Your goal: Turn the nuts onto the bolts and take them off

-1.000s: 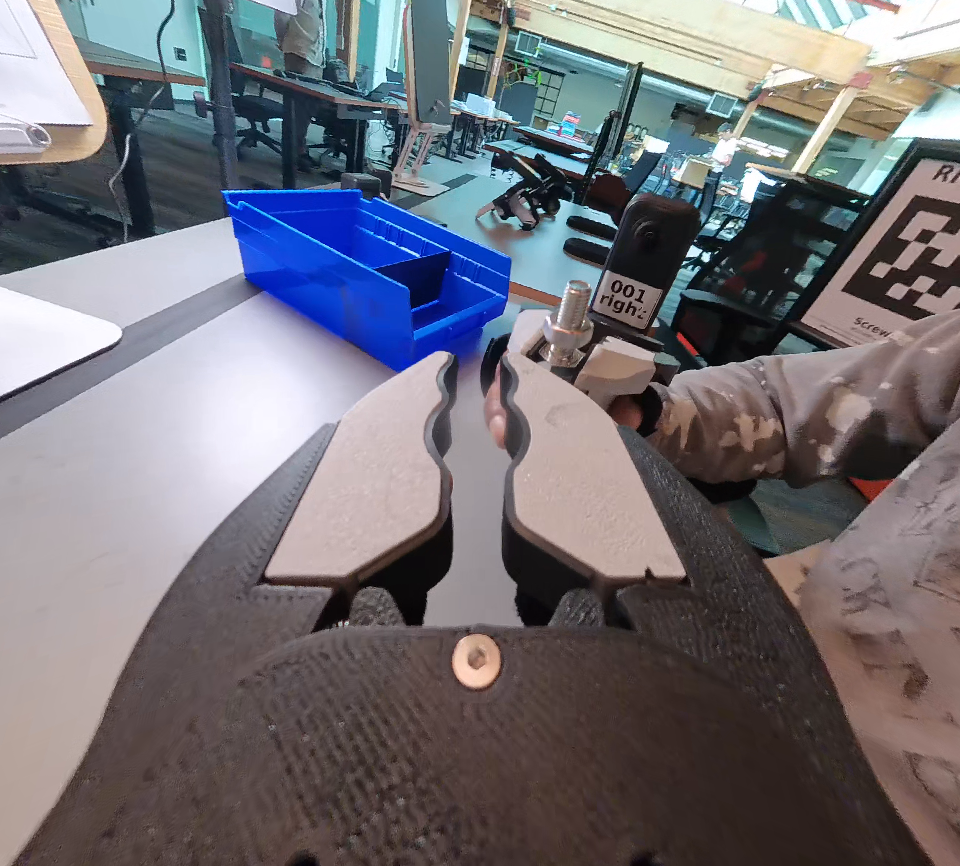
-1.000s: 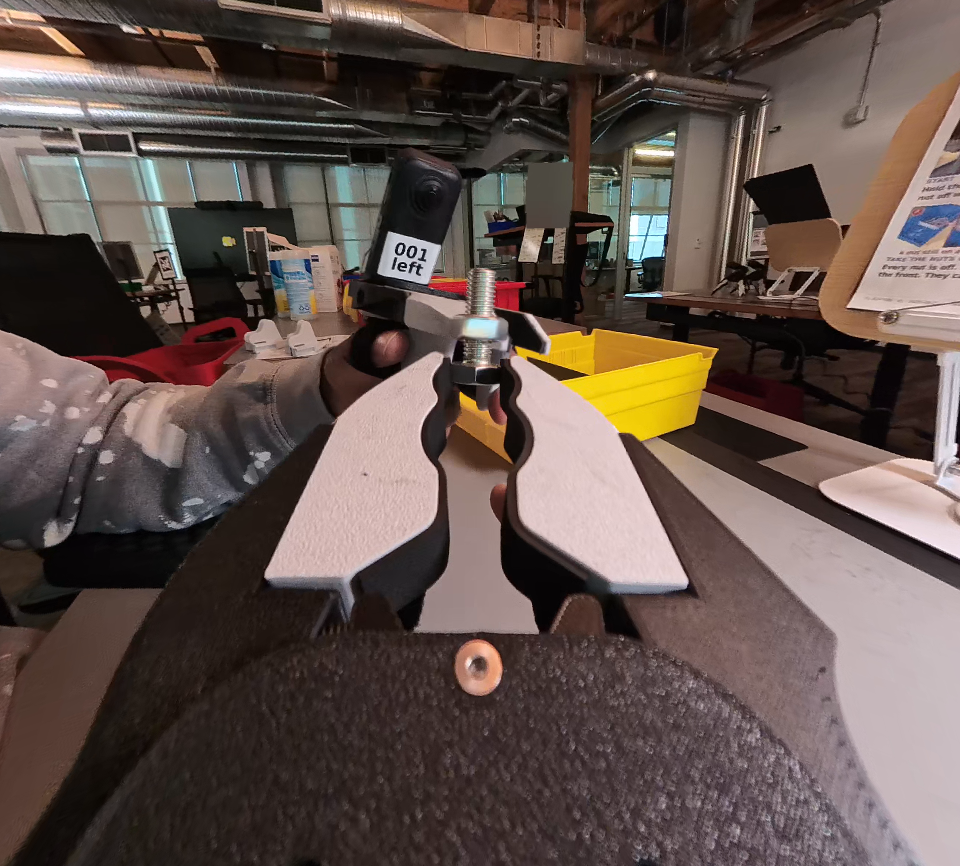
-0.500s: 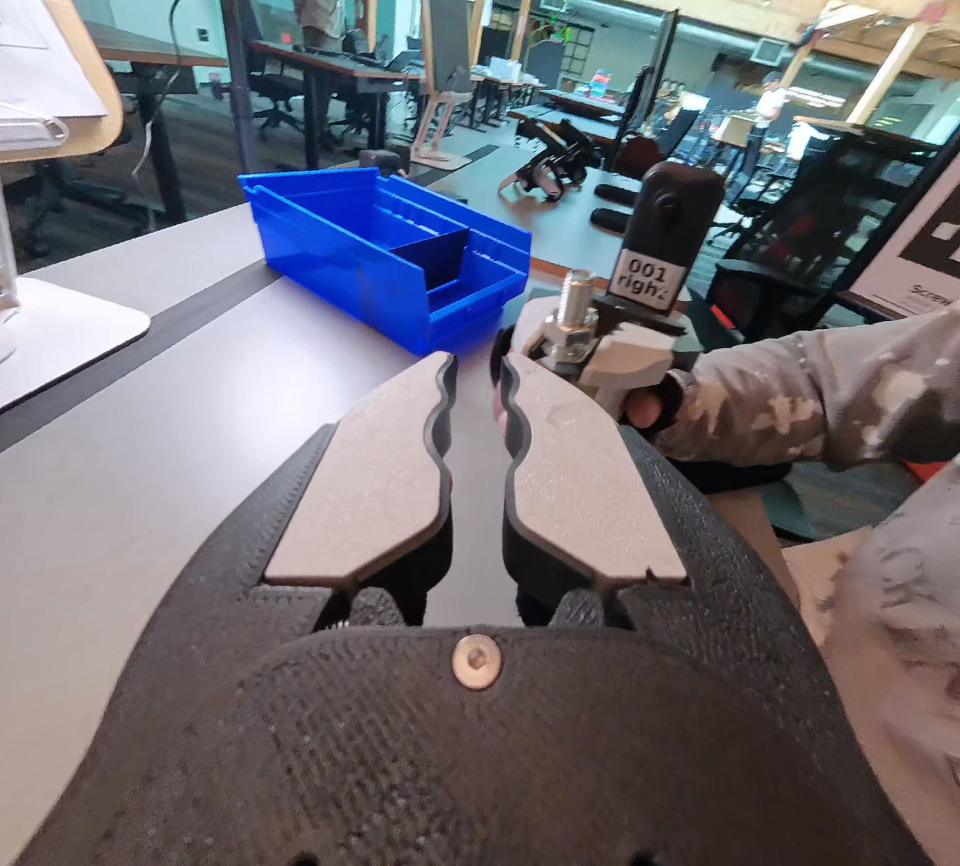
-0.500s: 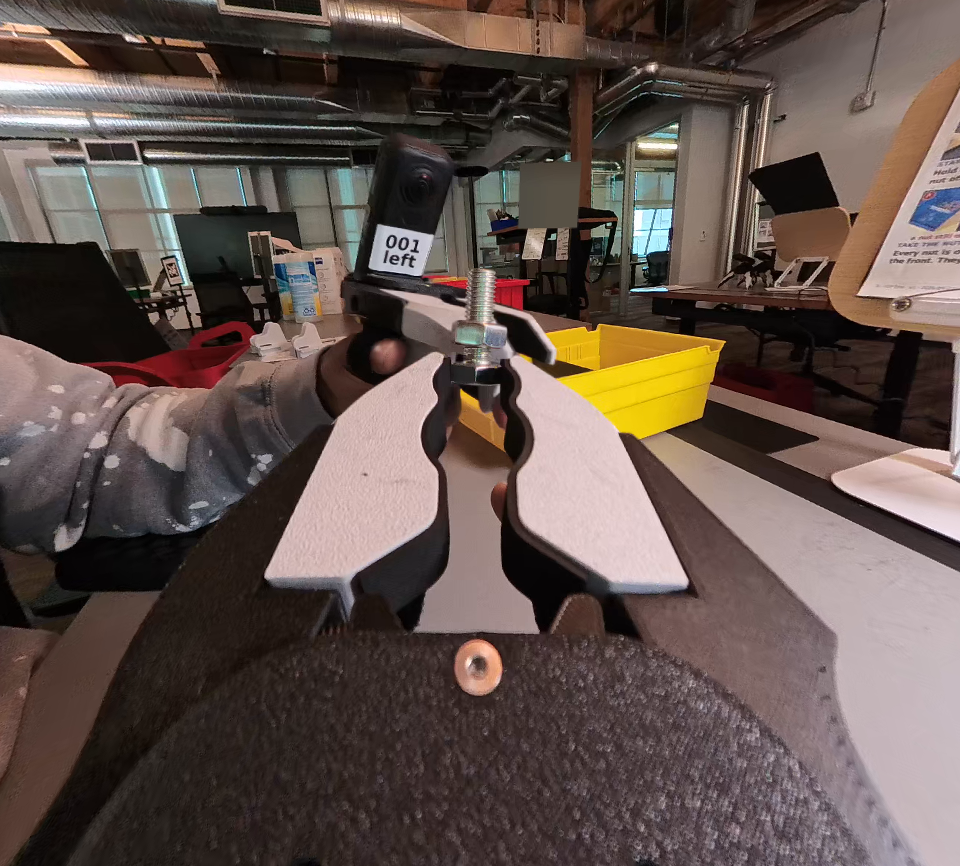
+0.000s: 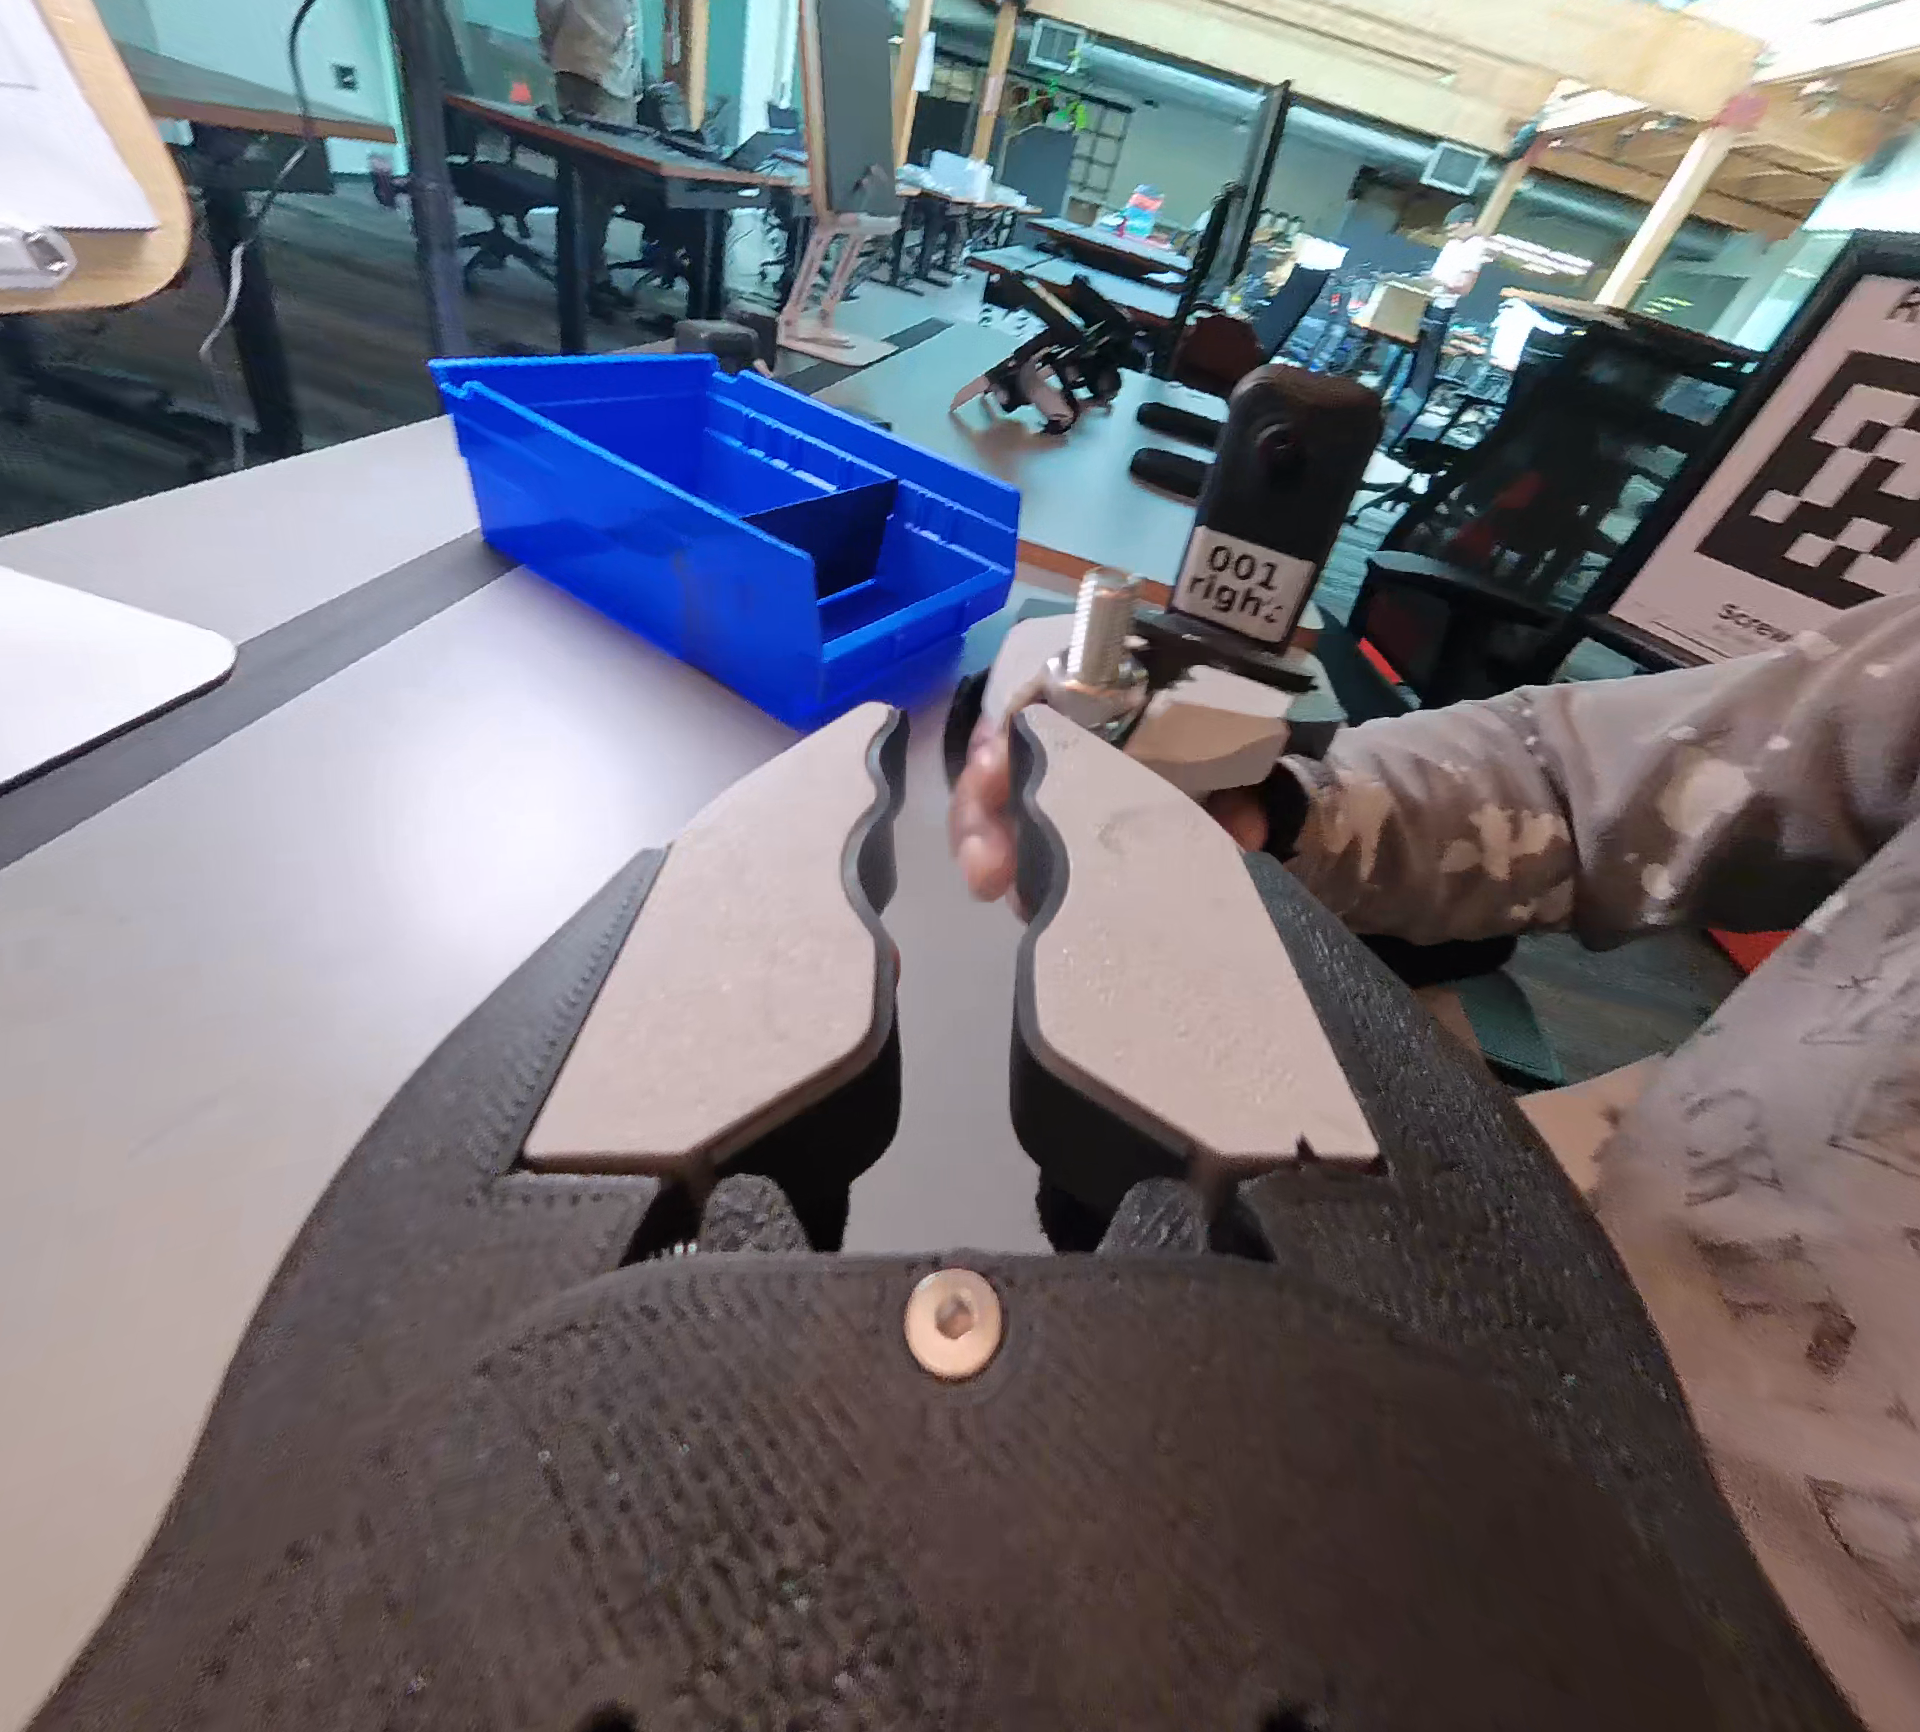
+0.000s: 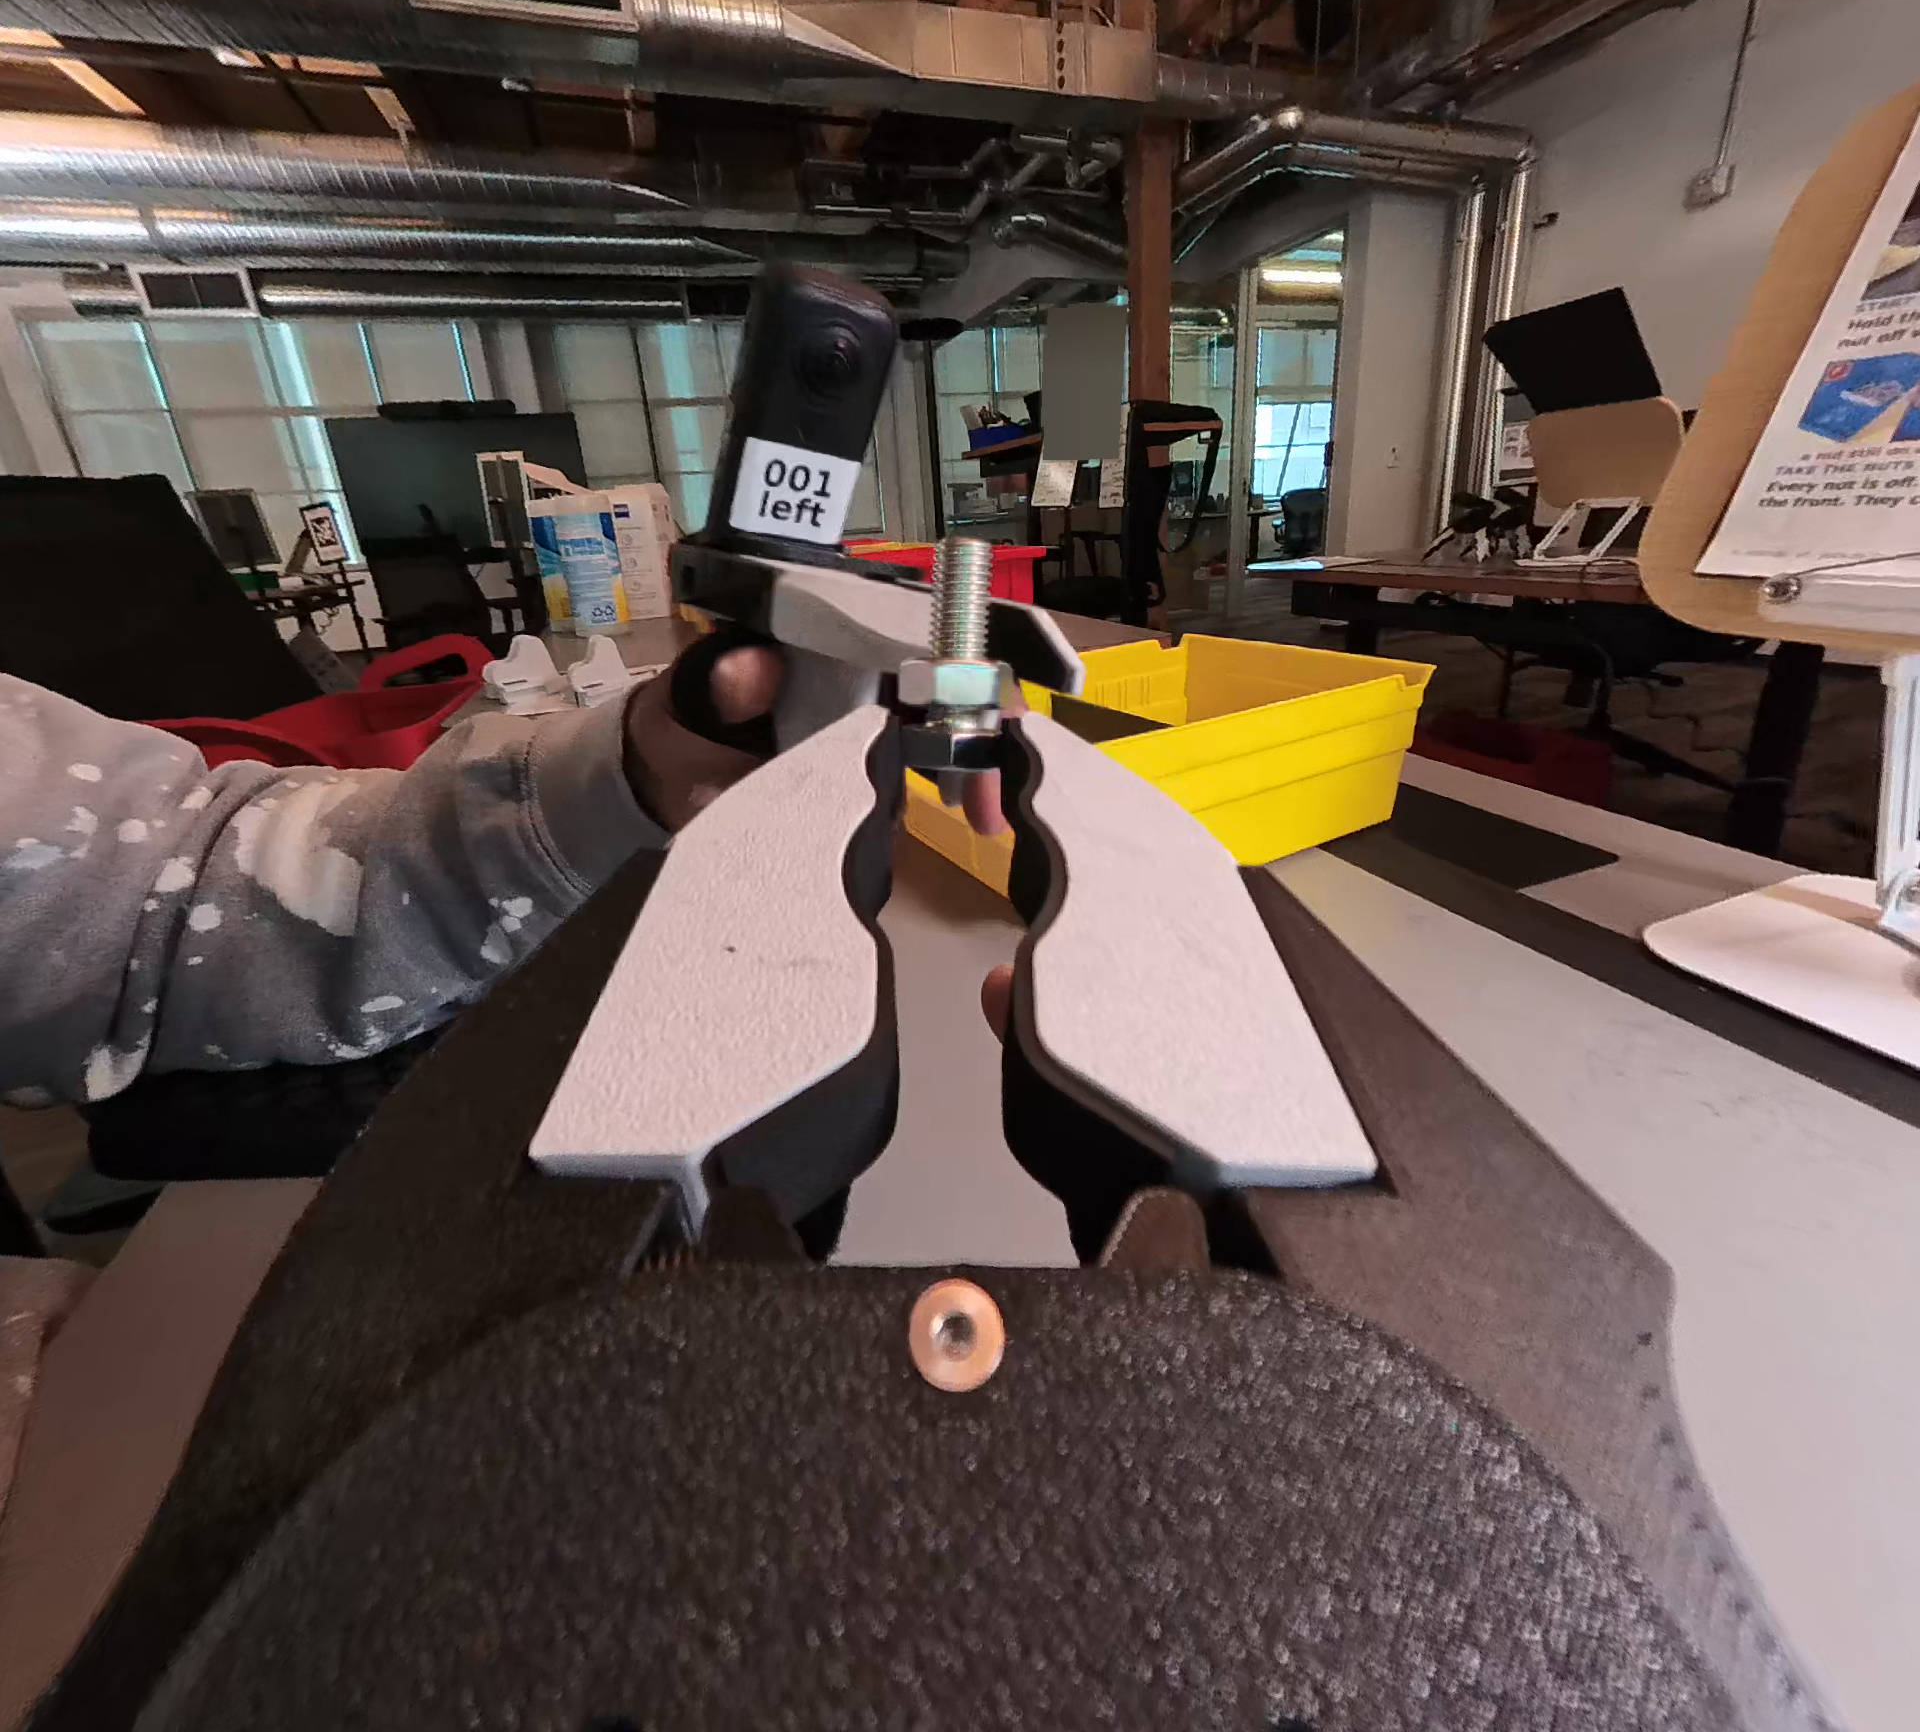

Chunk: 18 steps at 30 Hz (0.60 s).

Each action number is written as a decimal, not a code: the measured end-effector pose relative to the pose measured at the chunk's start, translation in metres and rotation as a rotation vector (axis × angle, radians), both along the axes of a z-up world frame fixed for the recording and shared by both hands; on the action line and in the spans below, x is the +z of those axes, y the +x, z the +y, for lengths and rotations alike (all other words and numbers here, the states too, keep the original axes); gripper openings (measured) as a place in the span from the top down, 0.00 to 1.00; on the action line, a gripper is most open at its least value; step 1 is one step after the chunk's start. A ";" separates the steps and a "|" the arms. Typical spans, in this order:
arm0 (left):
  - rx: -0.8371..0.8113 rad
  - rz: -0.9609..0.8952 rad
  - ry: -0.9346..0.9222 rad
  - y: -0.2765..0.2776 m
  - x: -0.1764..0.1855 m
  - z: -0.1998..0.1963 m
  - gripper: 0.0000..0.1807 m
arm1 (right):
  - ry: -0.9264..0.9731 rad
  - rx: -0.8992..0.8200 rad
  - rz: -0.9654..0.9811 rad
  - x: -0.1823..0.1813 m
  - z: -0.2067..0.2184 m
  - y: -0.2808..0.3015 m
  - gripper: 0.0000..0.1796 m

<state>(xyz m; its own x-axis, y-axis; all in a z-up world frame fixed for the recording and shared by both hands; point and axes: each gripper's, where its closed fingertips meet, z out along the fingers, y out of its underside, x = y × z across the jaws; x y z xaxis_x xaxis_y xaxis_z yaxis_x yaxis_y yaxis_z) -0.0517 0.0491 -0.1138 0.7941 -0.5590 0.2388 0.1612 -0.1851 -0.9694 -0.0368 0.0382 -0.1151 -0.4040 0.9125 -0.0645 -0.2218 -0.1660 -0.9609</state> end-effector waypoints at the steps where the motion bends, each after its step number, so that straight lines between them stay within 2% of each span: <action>1: -0.021 -0.001 0.013 0.005 0.002 -0.002 0.88 | 0.003 -0.005 -0.008 -0.002 0.001 -0.001 0.90; 4: -0.092 -0.024 0.019 0.019 0.006 -0.008 0.86 | 0.013 -0.011 -0.017 -0.004 -0.001 -0.003 0.90; 6: -0.076 0.016 0.002 0.018 -0.001 -0.005 0.84 | 0.014 -0.012 -0.024 -0.004 -0.002 -0.003 0.90; 7: -0.051 0.013 -0.023 0.012 -0.004 -0.002 0.87 | 0.009 -0.015 -0.021 -0.004 0.000 -0.002 0.90; 8: 0.037 0.032 -0.066 -0.003 -0.012 0.005 0.95 | -0.008 0.010 -0.004 -0.002 -0.001 0.000 0.90; 11: 0.081 0.026 -0.087 -0.019 -0.021 0.008 0.93 | -0.023 0.008 -0.003 0.001 0.001 0.000 0.90; 18: 0.035 -0.051 -0.032 -0.014 -0.008 0.004 0.95 | -0.023 -0.029 -0.059 -0.010 0.009 -0.006 0.90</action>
<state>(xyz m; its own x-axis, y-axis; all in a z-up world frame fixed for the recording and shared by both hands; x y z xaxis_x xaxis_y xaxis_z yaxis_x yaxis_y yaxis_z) -0.0654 0.0531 -0.1217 0.7995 -0.5223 0.2968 0.2175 -0.2089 -0.9535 -0.0426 0.0469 -0.1247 -0.3722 0.9217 -0.1088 -0.1699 -0.1829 -0.9683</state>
